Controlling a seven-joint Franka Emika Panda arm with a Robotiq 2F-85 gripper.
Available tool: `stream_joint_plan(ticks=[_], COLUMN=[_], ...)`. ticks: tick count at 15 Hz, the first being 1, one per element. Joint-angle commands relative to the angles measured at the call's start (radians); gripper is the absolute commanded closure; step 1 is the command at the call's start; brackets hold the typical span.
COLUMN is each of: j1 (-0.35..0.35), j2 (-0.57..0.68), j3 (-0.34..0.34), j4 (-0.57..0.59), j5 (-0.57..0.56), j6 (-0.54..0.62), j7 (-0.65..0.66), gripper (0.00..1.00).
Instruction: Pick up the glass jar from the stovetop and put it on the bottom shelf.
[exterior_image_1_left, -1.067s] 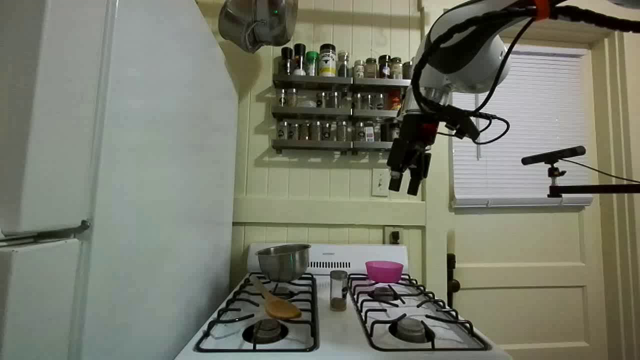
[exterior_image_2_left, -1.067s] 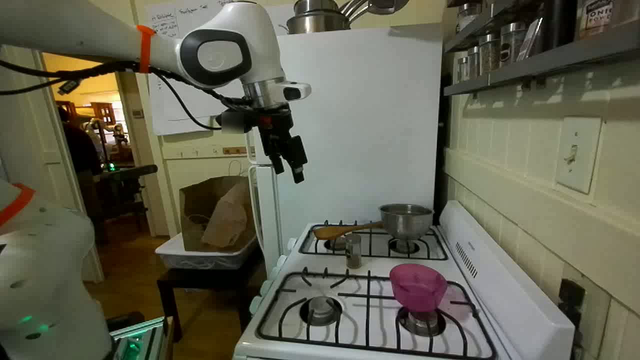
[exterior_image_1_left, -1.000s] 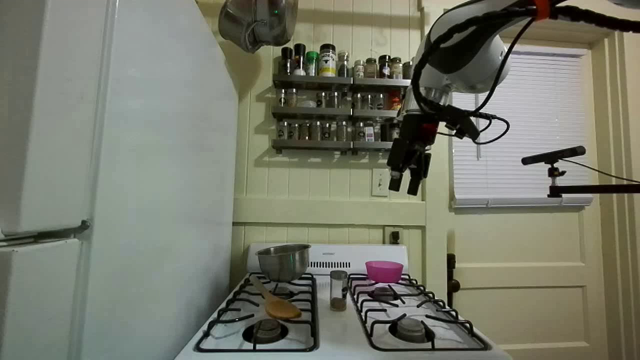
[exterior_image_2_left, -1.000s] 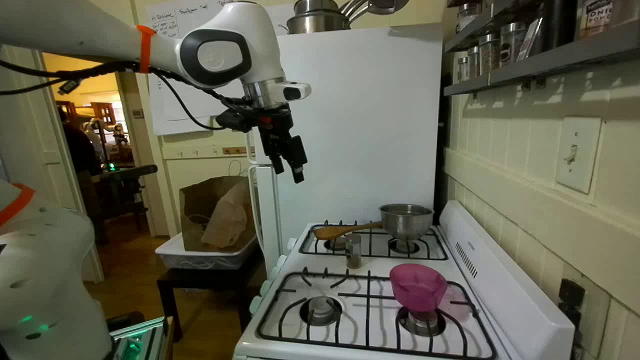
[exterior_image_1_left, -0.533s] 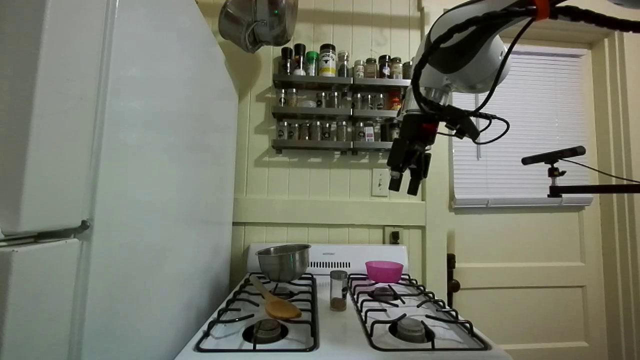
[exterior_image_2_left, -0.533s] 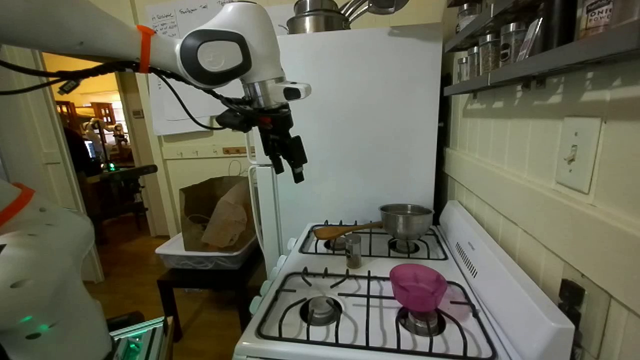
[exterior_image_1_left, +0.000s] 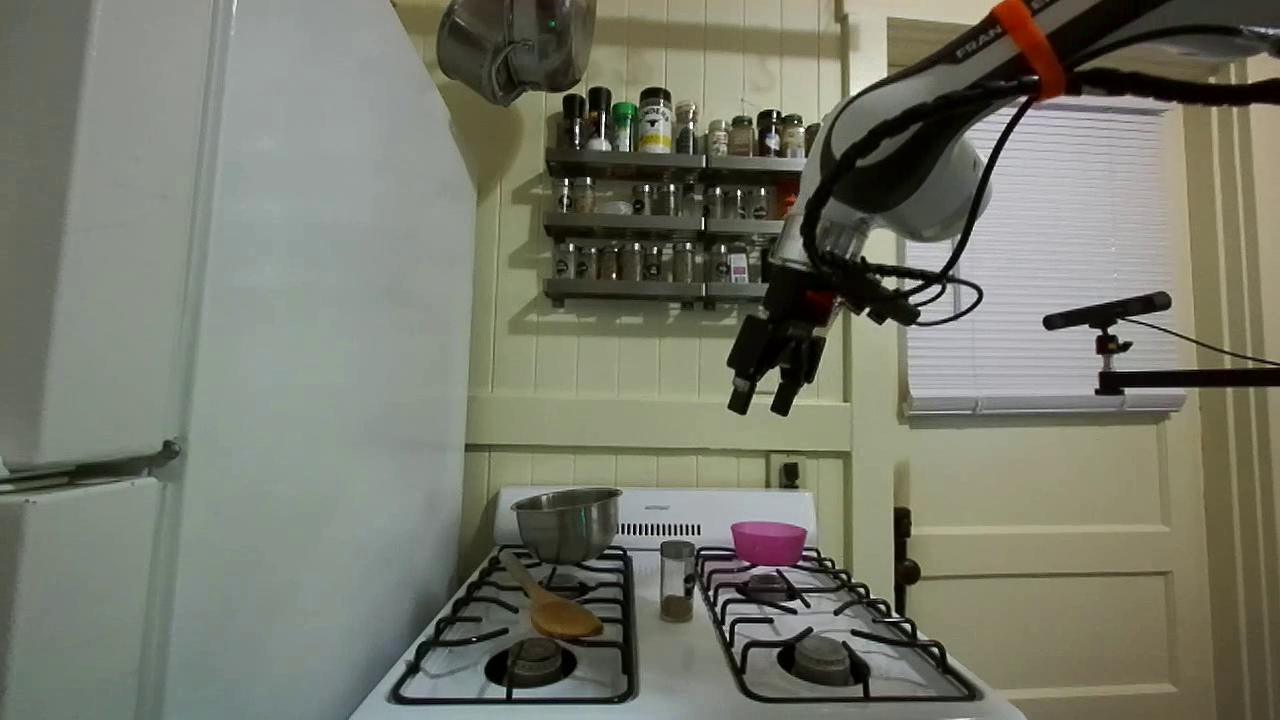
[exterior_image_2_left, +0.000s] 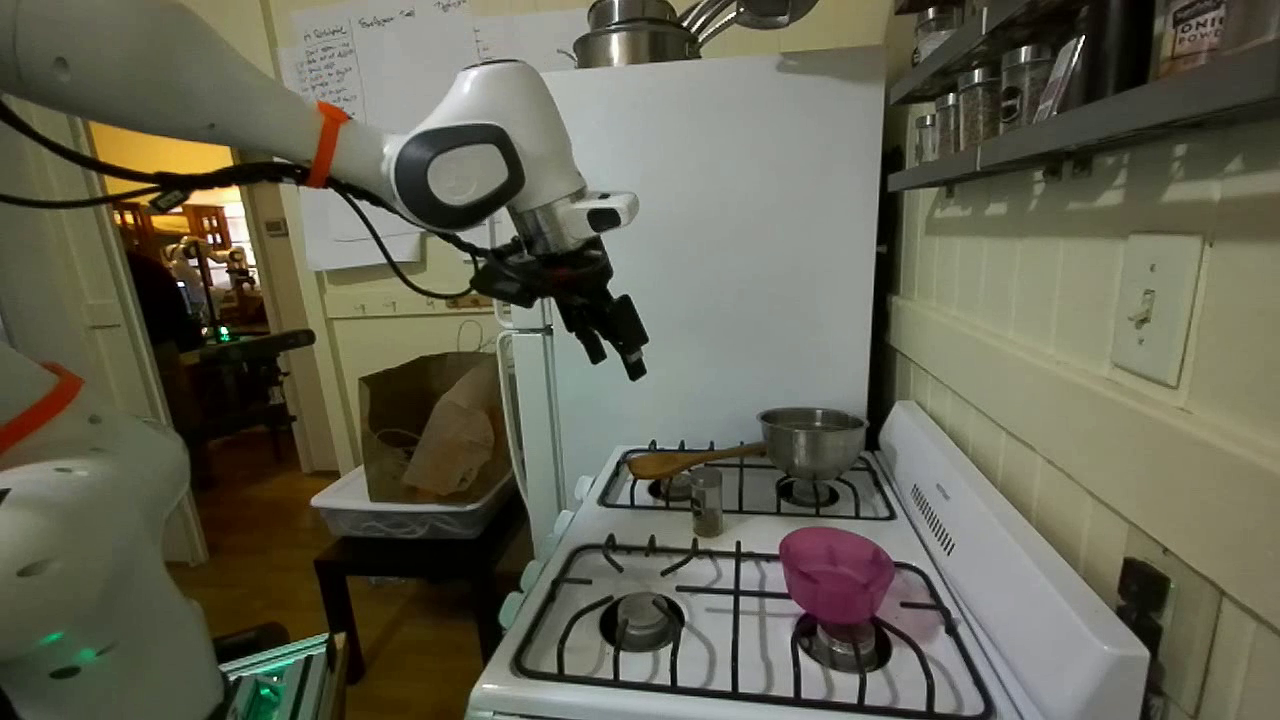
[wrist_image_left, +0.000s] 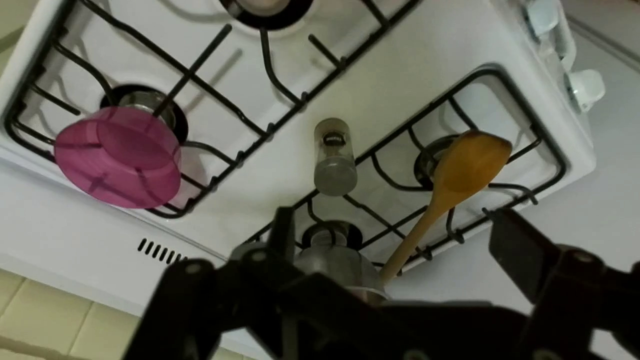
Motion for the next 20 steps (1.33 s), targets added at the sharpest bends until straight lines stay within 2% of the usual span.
stream_joint_plan(ticks=[1,7,8,10,15,20], j1=[-0.011,0.013,0.009,0.004,0.004,0.000], j2=[0.106,0.345,0.271,0.309,0.287,0.375], j3=[0.030,0.017,0.015,0.021,0.020,0.048], j4=[-0.063,-0.138,-0.130,-0.130,-0.125,-0.153], j5=[-0.021,-0.014,-0.018,-0.003,-0.003,-0.036], j6=[0.278,0.765,0.661,0.691,0.689,0.856], j7=[0.052,0.028,0.038,0.025,0.025,0.064], gripper=[0.00,0.00,0.00,0.00,0.00,0.00])
